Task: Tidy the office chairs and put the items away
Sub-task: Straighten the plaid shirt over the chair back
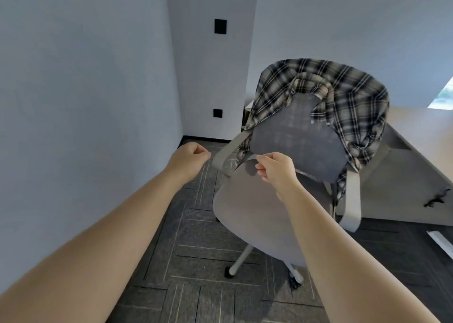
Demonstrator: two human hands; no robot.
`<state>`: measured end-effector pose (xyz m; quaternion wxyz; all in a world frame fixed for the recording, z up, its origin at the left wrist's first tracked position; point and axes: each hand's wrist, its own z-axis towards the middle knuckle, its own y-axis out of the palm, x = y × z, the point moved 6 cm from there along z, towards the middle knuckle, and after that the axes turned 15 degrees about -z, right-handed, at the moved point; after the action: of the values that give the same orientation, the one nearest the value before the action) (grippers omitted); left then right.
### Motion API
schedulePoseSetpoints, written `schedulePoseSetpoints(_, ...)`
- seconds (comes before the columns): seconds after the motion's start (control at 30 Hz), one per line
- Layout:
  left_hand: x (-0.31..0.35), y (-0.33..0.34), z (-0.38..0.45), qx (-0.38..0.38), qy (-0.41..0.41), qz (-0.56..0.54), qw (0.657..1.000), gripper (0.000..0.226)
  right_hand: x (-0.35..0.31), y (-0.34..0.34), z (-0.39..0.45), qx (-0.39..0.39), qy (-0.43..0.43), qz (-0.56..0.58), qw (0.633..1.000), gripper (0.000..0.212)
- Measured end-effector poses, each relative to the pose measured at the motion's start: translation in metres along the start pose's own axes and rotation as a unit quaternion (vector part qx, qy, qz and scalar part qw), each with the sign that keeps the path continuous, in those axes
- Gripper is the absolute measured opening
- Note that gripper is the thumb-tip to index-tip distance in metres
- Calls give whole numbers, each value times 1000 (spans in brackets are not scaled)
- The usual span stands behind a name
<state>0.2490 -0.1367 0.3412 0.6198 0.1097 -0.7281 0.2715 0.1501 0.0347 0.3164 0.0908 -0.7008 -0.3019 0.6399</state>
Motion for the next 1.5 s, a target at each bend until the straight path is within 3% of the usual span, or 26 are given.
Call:
schedulePoseSetpoints(0.13,-16,-7,48,-5,-18,8,1000,19,-3,25,45,-6,16,-7,1000,18)
schedulePoseSetpoints(0.5,-70,26,236,-34,-79,22,996,18,26,88,236,-27,90,2,996,27)
schedulePoseSetpoints(0.73,-129,41,340,-90,-110,69,987,8,63,143,336,-15,161,-22,987,4)
schedulePoseSetpoints(0.9,-172,57,418,-144,-125,82,978,11,89,176,399,19,211,-43,976,27)
schedulePoseSetpoints(1.0,-195,73,456,-191,-135,92,968,9,105,191,425,61,250,-42,965,38)
schedulePoseSetpoints(1.2,-218,92,514,-237,-146,84,957,9,126,215,467,98,315,60,942,19)
schedulePoseSetpoints(1.5,-221,96,529,-254,-139,86,953,8,122,216,455,83,313,10,946,32)
